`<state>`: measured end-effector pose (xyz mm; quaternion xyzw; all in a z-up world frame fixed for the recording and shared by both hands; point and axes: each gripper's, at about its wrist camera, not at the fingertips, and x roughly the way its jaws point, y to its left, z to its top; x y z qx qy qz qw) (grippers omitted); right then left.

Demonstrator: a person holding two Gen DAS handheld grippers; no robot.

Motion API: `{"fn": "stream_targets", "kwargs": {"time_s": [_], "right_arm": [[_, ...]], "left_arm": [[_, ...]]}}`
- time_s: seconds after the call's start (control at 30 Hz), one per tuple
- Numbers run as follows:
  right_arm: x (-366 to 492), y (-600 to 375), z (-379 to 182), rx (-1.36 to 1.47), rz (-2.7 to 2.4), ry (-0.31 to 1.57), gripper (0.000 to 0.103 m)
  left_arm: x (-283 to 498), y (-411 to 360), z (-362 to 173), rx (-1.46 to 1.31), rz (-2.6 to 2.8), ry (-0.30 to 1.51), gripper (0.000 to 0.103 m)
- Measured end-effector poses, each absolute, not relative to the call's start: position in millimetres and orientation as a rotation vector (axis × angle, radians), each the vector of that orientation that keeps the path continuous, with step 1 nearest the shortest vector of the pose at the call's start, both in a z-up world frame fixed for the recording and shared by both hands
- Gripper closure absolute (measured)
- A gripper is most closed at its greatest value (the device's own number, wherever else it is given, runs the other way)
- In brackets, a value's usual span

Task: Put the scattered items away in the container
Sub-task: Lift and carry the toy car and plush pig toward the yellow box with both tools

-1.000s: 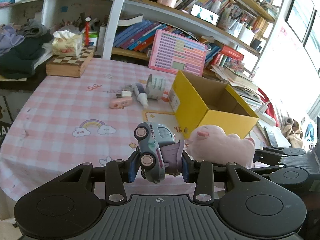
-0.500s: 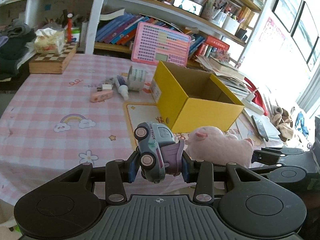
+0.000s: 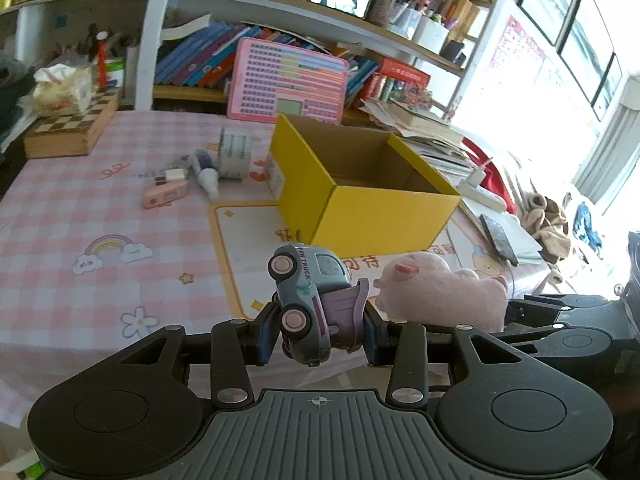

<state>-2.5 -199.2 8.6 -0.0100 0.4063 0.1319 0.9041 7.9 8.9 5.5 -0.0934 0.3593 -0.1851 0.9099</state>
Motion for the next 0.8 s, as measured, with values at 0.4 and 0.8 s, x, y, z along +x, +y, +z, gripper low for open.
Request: {"fn": "stream_targets", "kwargs": {"time_s": [0.4, 0.8], "right_arm": [[-2.6, -237.9, 9.1, 0.021, 0.183, 0.838, 0.042], [11.8, -264.1, 8.6, 0.050, 0.121, 0.837, 0.042]], "left_arm": [[24.7, -28.8, 7.2, -0.144, -0.475, 0.741, 0.063], [48.7, -54.3, 5.9, -0.114, -0.533, 0.747, 0.063]]}}
